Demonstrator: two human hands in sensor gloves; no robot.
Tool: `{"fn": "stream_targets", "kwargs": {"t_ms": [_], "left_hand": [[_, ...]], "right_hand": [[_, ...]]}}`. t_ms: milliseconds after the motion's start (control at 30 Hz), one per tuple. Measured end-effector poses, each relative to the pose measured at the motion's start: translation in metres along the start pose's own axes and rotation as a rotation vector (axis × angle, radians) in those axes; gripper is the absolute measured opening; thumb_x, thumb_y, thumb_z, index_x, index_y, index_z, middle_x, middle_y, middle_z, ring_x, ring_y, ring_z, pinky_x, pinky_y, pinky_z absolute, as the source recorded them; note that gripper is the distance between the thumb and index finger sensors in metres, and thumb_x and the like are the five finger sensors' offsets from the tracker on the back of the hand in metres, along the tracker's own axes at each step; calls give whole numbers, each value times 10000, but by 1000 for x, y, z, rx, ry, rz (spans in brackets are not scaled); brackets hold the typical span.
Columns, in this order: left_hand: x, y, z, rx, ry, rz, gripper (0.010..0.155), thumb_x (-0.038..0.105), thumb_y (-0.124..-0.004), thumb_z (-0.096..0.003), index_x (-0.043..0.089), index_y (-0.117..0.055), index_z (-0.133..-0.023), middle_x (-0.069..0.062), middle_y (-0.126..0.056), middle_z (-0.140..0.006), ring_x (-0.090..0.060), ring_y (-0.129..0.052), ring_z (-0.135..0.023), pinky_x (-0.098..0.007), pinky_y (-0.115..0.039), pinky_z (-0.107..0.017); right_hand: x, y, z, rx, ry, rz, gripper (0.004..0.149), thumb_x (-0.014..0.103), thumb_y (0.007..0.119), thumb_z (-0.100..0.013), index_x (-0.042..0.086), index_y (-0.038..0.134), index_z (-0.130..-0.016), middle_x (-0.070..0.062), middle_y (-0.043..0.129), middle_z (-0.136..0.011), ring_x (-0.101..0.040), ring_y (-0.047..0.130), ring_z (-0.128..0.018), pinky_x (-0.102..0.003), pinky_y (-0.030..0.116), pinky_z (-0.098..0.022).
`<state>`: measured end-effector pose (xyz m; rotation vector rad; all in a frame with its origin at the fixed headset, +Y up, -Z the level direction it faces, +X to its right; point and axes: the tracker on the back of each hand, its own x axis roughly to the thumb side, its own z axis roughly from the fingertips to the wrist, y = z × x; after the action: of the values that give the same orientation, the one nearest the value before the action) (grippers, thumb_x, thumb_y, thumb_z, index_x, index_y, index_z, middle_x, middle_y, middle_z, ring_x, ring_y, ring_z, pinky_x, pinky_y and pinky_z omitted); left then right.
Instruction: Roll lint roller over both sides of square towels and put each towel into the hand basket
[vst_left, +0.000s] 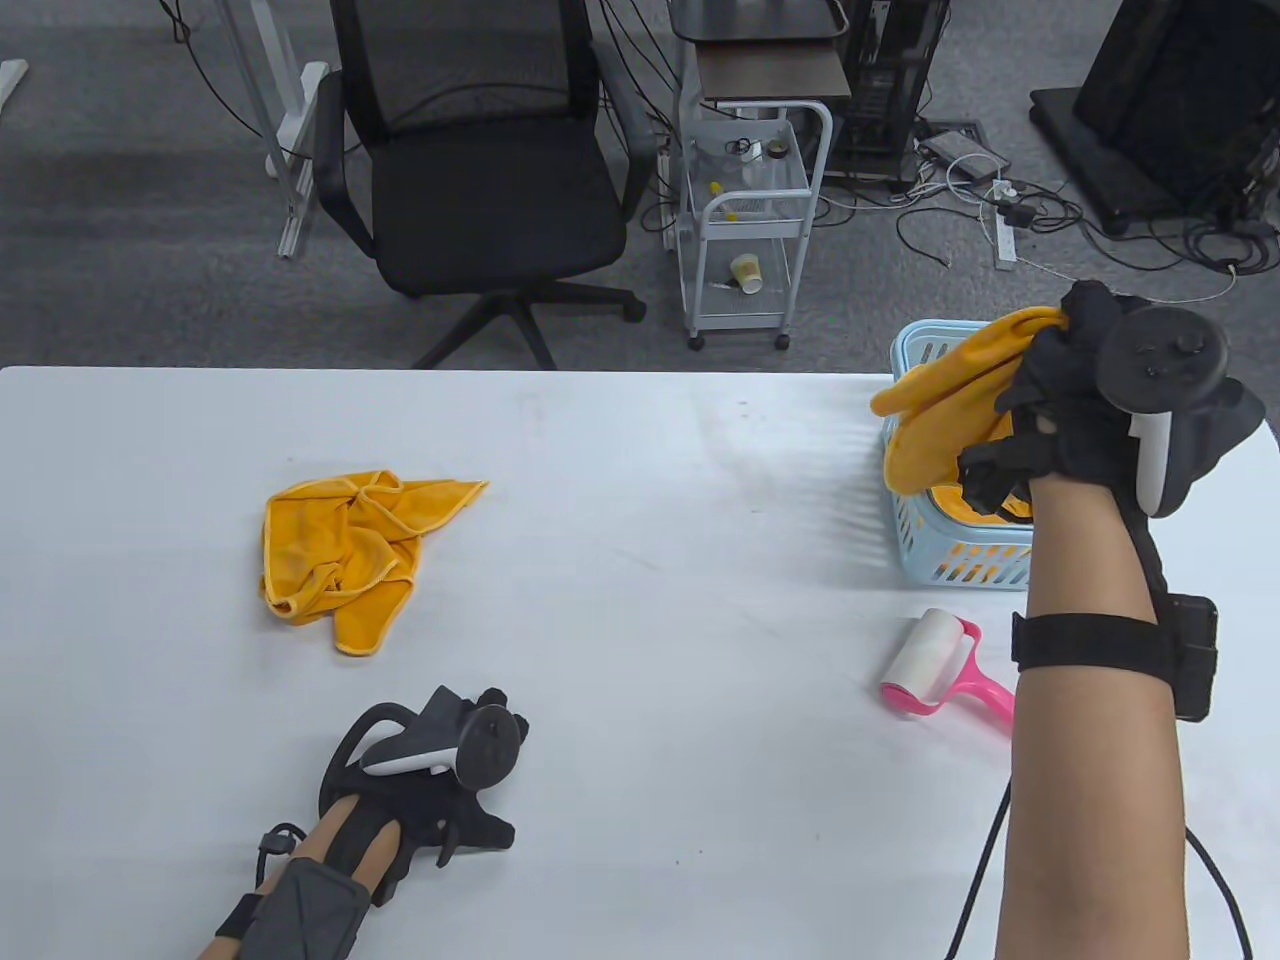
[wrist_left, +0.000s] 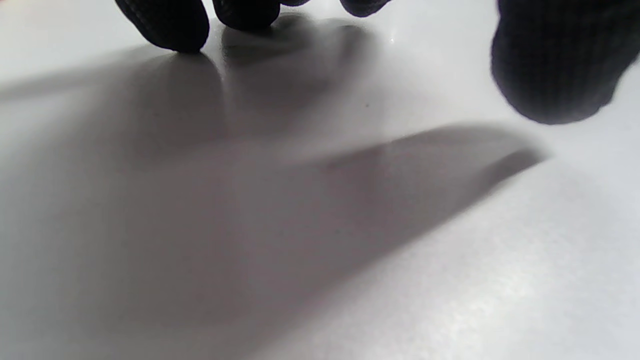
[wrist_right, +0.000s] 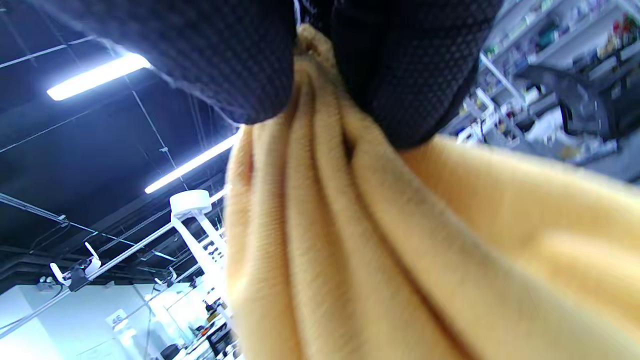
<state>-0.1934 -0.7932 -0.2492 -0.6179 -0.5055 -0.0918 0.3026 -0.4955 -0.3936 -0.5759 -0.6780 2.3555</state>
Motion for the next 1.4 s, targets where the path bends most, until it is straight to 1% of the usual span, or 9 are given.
{"fn": "stream_targets", "kwargs": {"t_ms": [33,167,233,300,567,733,900,1167,1400], "left_hand": [[0,0,0,0,0,1,980,689,-832,-347,275,-350,-1093,-141,-202,-1210,-457,-397,-1100,-667,-525,-750],[0,0,0,-1,0,2,977,687,-833,-347,269,-360,-1093,-140,-213,-1212,-455,-397,-1099,-666,-524,-750],[0,0,0,-2,0,1,968,688,-832,-348,283,-362,-1092,-139,-216,-1213,-457,-394,-1099,-665,-526,-749],[0,0,-1,-3,0,-1,972,688,-832,-347,277,-363,-1093,-138,-217,-1213,-455,-394,-1099,-667,-523,-750],[0,0,-1,-4,3,-2,969,686,-834,-348,276,-371,-1094,-136,-228,-1215,-451,-395,-1099,-666,-523,-751],[0,0,-1,-4,8,-9,966,686,-833,-349,276,-373,-1094,-133,-234,-1216,-449,-397,-1098,-665,-525,-750],[2,0,-2,-4,20,-21,966,687,-832,-351,277,-373,-1095,-132,-242,-1217,-448,-410,-1095,-651,-540,-750],[4,1,-3,-1,37,-33,963,687,-831,-352,279,-374,-1094,-122,-249,-1219,-440,-420,-1089,-639,-548,-752],[4,1,-4,1,41,-31,963,685,-832,-353,276,-375,-1095,-117,-252,-1219,-436,-421,-1087,-637,-544,-754]], "right_hand": [[-3,3,-1,4,0,5,565,266,854,-523,94,662,-1026,-211,496,-1052,-412,794,-892,-471,844,-597],[-41,44,-3,136,28,59,650,389,800,-537,66,591,-1061,-243,422,-1083,-480,665,-966,-531,766,-627],[-59,65,-1,271,48,100,662,432,763,-550,93,567,-1085,-256,362,-1113,-540,521,-993,-611,702,-619],[-69,75,4,264,44,149,680,432,748,-555,90,523,-1098,-236,332,-1128,-539,439,-1011,-641,638,-637],[-46,76,25,322,-131,323,663,450,739,-557,135,540,-1105,-199,375,-1144,-514,402,-1029,-654,566,-660],[-21,70,57,317,-263,375,677,487,732,-554,142,551,-1107,-200,394,-1146,-513,406,-1032,-657,565,-660],[-10,72,103,306,-392,409,702,518,739,-546,137,556,-1107,-205,403,-1145,-515,416,-1030,-654,568,-659],[-34,103,176,313,-537,462,701,516,739,-548,123,566,-1102,-213,430,-1139,-518,439,-1023,-648,580,-654],[-72,131,213,330,-568,472,695,511,741,-549,112,584,-1096,-220,448,-1132,-522,455,-1015,-647,587,-647]]}}
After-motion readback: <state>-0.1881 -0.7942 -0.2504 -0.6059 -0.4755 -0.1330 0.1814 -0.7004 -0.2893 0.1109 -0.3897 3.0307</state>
